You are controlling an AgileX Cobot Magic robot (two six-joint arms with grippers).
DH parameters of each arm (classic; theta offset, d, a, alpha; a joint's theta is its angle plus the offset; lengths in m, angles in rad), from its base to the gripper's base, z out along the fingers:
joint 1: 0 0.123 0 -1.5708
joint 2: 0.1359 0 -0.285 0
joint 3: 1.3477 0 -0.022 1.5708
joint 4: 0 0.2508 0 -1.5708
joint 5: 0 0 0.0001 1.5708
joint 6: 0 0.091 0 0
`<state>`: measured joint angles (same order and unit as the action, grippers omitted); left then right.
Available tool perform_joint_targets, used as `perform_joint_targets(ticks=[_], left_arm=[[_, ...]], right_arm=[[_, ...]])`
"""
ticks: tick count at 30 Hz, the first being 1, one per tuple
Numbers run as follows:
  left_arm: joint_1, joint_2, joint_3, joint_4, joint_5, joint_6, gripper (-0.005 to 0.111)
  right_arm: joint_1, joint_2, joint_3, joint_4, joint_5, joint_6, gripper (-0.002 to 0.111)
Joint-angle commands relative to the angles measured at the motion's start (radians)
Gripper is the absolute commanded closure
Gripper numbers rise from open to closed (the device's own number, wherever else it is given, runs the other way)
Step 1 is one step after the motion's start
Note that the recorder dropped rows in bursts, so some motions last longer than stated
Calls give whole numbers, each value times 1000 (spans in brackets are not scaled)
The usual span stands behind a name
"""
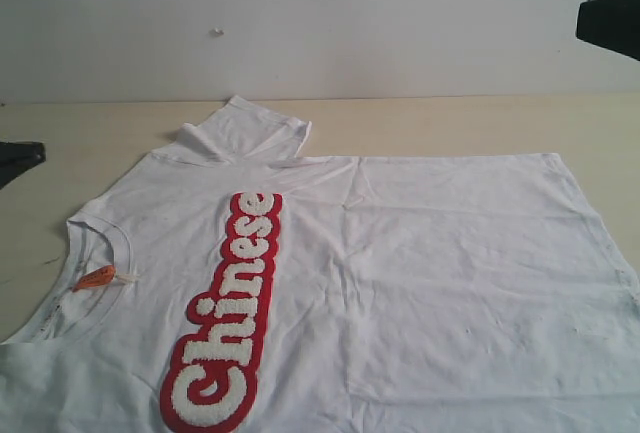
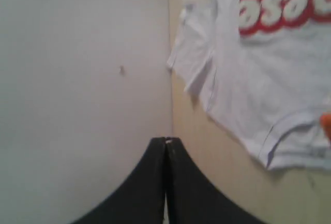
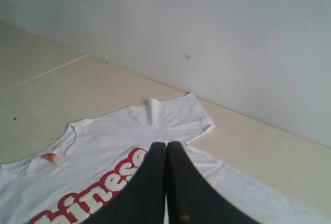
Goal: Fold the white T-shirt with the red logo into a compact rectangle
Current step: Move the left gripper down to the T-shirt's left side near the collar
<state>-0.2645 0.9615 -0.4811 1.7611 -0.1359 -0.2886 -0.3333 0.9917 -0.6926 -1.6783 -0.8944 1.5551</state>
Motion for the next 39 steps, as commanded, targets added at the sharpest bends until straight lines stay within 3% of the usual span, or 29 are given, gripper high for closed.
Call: perform_joint_targets(ticks=[1, 4, 6, 10, 11, 15, 17, 22, 23, 25, 28, 29, 30, 32, 35, 39], left_arm=[[-62, -6, 19, -17, 318, 105, 107], [-91, -6, 19, -38, 441, 101, 107], [-95, -8, 17, -101, 427, 101, 107], [-95, -10, 17, -278, 233, 63, 107], [-95, -10, 17, -370, 98, -14, 107], [-95, -10, 17, -429, -277, -437, 107], [-95, -10, 17, -417, -334, -565, 107], [-95, -10, 23, -436, -333, -612, 107], [-95, -10, 35, -520, -326, -572, 107], [-96, -10, 89, -798, -312, -203, 107], [-139, -8, 189, -1294, -265, 537, 107], [-171, -8, 191, -1407, -209, 683, 107], [-187, -8, 182, -1460, -172, 750, 107], [-229, -6, 146, -1497, 31, 896, 107], [-238, -6, 54, -1561, 484, 1071, 107], [-234, -6, -23, -1596, 803, 1078, 107]], right_arm=[[-4, -1, -7, 26, -8, -10, 108], [-4, -1, -7, 41, -8, -10, 108], [-4, -1, -7, 41, -10, -10, 108], [-4, -1, -7, 41, -15, -10, 108], [-4, -1, -7, 41, -15, -10, 108], [-4, -1, -7, 41, -15, -10, 108], [-4, -1, -7, 41, -15, -10, 108], [-4, -1, -7, 41, -15, -10, 108], [-4, -1, -7, 41, -15, -10, 108], [-4, -1, -7, 41, -17, -10, 108], [-4, -1, -7, 41, -17, -10, 108], [-4, -1, -7, 41, -17, -10, 108], [-4, -1, -7, 41, -17, -10, 108], [-4, -1, -7, 41, -17, -10, 108], [-4, -1, -7, 41, -17, -10, 108], [-4, -1, -7, 41, -17, -10, 108]])
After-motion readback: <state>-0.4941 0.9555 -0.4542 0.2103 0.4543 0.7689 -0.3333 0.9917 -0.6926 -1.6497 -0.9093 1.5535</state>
